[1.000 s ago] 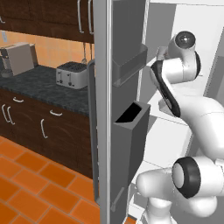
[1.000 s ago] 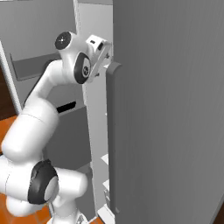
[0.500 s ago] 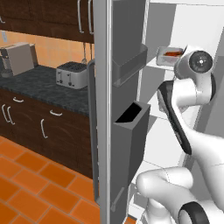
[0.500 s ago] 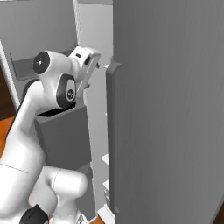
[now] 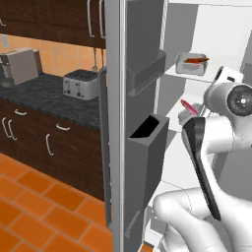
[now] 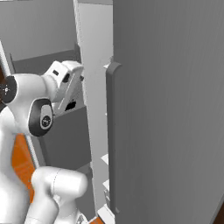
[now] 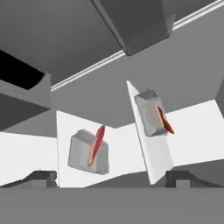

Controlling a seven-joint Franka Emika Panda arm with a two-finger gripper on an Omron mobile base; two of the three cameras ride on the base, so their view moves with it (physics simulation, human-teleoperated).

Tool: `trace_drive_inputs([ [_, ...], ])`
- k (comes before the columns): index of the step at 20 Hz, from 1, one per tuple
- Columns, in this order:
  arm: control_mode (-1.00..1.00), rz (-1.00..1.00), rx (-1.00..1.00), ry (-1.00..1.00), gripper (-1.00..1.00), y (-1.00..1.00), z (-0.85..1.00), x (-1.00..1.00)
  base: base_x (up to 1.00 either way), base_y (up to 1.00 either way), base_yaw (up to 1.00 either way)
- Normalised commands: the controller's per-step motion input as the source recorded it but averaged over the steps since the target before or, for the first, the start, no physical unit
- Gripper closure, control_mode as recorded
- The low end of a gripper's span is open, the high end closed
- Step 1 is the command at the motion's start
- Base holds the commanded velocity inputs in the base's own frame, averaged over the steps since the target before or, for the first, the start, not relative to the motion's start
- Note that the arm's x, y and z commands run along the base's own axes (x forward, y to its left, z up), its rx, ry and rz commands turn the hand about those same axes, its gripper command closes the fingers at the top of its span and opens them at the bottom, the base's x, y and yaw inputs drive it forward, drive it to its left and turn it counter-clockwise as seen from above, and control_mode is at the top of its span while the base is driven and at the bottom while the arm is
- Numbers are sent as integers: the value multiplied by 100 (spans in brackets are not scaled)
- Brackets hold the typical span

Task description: Take the meat container that has the steak and place it on the second highest rack of the freezer. Then take the vegetable container that has the tomato and carrot and place it on the highest rack of the freezer.

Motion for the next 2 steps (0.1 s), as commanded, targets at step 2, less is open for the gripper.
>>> trace_drive_inputs([
  [2, -100, 0, 0, -1, -100, 29, 9, -84, 0, 0, 0],
])
